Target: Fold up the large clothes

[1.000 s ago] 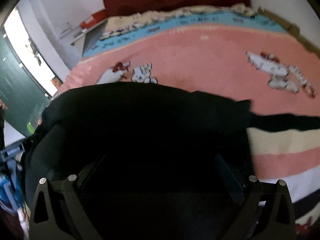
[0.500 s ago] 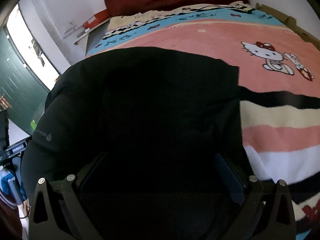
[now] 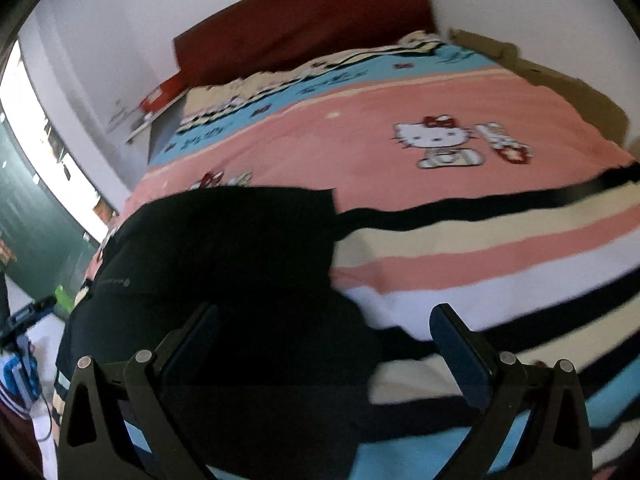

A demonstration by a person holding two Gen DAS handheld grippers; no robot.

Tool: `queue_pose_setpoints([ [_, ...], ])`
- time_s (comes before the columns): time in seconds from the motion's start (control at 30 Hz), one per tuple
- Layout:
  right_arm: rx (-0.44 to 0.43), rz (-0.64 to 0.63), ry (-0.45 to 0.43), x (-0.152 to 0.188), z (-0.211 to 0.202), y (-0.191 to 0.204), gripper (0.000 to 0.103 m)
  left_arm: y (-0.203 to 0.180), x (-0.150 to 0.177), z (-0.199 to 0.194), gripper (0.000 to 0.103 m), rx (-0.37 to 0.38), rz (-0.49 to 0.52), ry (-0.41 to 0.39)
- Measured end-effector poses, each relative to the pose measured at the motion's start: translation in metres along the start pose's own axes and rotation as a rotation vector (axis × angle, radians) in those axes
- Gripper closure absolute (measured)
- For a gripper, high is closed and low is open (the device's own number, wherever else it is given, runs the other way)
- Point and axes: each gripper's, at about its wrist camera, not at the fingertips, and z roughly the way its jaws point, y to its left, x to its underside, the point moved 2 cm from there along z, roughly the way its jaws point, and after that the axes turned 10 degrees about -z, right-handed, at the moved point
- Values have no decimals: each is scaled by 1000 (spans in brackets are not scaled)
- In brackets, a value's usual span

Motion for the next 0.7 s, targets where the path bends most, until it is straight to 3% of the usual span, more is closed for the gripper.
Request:
queue_pose_setpoints([
  [0.17, 24, 37, -14, 14, -30, -16, 1, 17, 20, -33, 24, -46, 9, -58],
  [0.33, 41, -19, 4, 33, -46, 3, 1, 8, 54, -59, 24, -61, 75, -138],
  [0.5, 30, -145, 1, 42, -39, 56, 1, -22, 74, -62, 24, -14, 135, -200],
  [0.7, -20, -257, -64, 32, -8, 124, 1, -78, 89, -34, 24, 58, 219, -231],
])
